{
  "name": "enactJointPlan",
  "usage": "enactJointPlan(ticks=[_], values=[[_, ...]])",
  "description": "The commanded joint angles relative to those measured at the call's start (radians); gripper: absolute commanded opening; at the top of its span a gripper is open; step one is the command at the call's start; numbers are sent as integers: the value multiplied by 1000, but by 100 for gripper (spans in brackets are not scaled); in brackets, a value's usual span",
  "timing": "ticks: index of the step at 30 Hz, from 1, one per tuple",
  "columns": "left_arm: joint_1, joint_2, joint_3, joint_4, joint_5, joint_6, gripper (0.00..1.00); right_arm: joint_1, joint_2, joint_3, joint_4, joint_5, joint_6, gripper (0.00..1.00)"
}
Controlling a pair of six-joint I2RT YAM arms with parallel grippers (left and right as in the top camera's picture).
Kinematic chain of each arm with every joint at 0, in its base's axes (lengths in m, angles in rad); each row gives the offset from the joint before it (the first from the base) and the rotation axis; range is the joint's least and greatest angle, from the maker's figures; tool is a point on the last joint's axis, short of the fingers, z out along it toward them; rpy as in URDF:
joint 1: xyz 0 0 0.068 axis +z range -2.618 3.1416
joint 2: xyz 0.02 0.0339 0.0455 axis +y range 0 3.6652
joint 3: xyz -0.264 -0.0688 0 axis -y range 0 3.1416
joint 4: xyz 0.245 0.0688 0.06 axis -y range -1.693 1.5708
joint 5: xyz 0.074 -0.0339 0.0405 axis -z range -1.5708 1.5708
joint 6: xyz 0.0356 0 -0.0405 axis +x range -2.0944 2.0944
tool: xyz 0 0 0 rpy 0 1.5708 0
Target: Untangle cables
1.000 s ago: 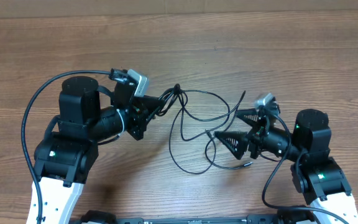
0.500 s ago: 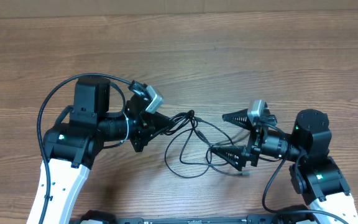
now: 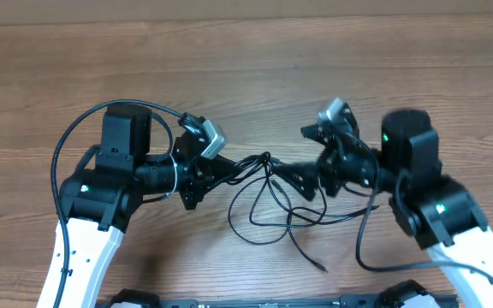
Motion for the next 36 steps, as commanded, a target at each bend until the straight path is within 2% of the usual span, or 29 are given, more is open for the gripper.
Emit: enactJointPlan(ticks=[1, 2, 4, 7, 14, 17, 20, 25, 28, 34, 36], values=[[4, 0, 28, -18, -2, 20, 4, 45, 55, 123, -72, 139, -196, 91], [4, 0, 28, -28, -15, 20, 4, 61, 65, 146, -98, 156, -254, 88], [4, 0, 28, -45, -22, 19, 4, 93, 71, 167, -129, 186, -376, 88], [4, 0, 28, -56, -13, 19, 4, 139, 70, 166, -142, 222, -534, 100], [4, 0, 28, -50, 46, 19, 4, 194, 71, 165, -188, 222, -681, 100], [4, 0, 28, -50, 47, 18, 4, 196, 71, 164, -187, 225, -686, 100], [4, 0, 28, -46, 79, 18, 4, 196, 72, 164, -187, 225, -686, 94], [4, 0, 28, 4, 151, -12, 4, 199, 92, 164, -180, 220, -685, 79], [4, 0, 28, 33, 151, -64, 4, 203, 108, 164, -179, 221, -686, 72], [4, 3, 28, 34, 147, -63, 4, 203, 127, 164, -153, 221, -685, 46], [4, 3, 28, 32, 142, -64, 5, 203, 127, 164, -143, 221, -685, 44]])
